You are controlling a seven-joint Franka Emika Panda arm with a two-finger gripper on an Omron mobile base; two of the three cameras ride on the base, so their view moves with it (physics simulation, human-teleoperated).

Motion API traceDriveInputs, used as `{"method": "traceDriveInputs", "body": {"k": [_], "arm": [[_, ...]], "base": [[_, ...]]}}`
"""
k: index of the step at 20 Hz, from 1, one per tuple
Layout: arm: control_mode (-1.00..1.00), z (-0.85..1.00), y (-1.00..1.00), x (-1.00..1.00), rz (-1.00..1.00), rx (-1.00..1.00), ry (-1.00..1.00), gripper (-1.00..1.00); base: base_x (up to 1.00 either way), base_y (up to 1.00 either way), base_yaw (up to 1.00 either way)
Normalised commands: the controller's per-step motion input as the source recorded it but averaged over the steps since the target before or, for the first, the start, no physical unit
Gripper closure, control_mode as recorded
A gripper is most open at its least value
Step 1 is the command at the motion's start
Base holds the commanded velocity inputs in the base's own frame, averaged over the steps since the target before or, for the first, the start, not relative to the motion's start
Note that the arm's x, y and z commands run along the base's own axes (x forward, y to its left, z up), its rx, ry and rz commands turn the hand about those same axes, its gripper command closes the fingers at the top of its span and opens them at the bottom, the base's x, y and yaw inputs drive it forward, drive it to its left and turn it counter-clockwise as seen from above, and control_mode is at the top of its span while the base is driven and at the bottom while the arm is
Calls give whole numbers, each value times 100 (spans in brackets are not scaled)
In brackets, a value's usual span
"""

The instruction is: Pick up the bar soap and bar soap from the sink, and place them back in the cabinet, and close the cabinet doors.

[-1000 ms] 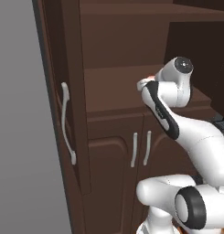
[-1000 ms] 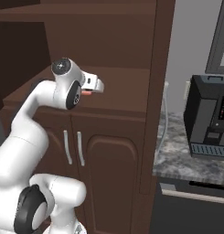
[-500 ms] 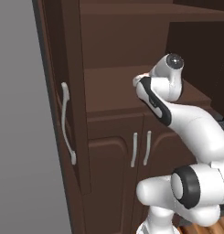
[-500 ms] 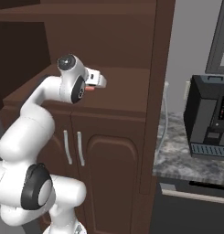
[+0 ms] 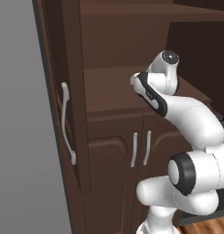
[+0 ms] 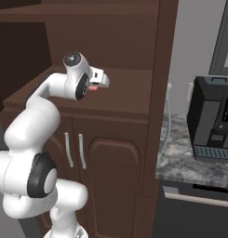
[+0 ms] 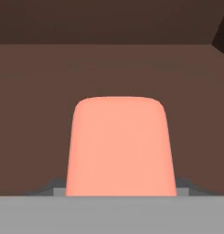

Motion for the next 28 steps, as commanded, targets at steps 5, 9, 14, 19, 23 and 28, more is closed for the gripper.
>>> {"method": "traceDriveInputs", "body": {"k": [5,9,14,19,23,28], "arm": [[-100,-10,1,13,3,0,4,100],[-100,-18,0,12,3,0,0,100],[-100,-18,0,5,3,0,1,100],[-100,-12,0,0,4,0,2,100],[-100,-2,3,3,2,0,2,100],[-100,-3,4,4,1,0,2,100]], "base": [[0,0,0],[0,0,0],[0,0,0],[0,0,0],[0,0,0],[0,0,0]]}}
